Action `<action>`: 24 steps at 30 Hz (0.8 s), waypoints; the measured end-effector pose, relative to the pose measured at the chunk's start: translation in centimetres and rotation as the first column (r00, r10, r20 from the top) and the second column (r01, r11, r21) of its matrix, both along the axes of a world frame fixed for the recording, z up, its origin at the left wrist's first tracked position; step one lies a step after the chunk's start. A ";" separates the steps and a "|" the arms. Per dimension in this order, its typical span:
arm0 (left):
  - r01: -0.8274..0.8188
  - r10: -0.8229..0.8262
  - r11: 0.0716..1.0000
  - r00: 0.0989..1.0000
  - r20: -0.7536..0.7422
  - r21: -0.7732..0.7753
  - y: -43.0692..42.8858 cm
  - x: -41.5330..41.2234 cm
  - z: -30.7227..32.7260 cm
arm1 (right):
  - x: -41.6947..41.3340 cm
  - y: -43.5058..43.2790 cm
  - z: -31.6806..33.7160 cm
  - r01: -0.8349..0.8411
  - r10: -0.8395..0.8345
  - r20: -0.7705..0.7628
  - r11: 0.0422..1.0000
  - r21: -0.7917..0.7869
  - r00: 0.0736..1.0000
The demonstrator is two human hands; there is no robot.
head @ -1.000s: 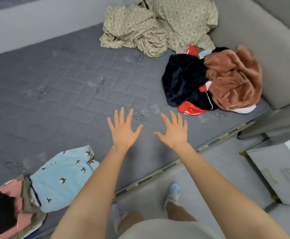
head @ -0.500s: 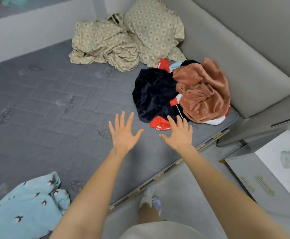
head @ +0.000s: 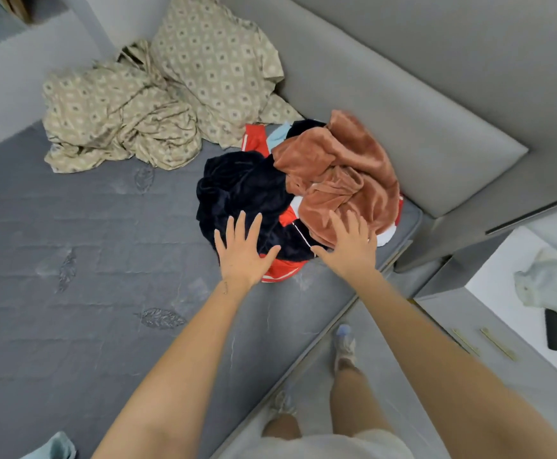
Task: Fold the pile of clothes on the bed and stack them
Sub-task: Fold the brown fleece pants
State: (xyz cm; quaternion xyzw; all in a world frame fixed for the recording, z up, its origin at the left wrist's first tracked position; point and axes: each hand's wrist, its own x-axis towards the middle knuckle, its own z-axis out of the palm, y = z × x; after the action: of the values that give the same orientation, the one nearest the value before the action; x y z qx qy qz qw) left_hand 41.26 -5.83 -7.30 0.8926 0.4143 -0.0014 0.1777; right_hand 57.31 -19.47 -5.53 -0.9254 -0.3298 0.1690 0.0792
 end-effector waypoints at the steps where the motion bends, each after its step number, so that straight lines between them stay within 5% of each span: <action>1: 0.006 -0.006 1.000 1.000 0.000 0.003 0.2 1.6 -0.2 | 1.8 0.1 -0.2 0.012 -0.012 -0.003 1.000 0.004 1.000; 6: -0.006 0.007 1.000 0.999 -0.037 0.013 1.3 10.5 -1.9 | 11.6 0.9 -1.4 0.015 -0.017 -0.066 1.000 -0.027 0.998; 14: -0.205 0.203 0.968 0.979 -0.027 -0.145 1.4 23.1 -5.7 | 25.5 3.9 -3.8 -0.197 0.189 -0.074 0.972 -0.125 0.979; 24: -0.299 0.292 0.912 0.954 -0.068 -0.281 3.5 31.9 -15.8 | 33.1 8.6 -14.4 -0.235 0.177 -0.257 0.948 -0.215 0.950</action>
State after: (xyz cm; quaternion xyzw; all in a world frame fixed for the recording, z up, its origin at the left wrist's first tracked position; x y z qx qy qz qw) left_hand 73.19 -2.33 -23.06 0.7843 0.5418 -0.0456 0.2988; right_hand 90.45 -10.85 -19.88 -0.8618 -0.3903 0.3237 -0.0146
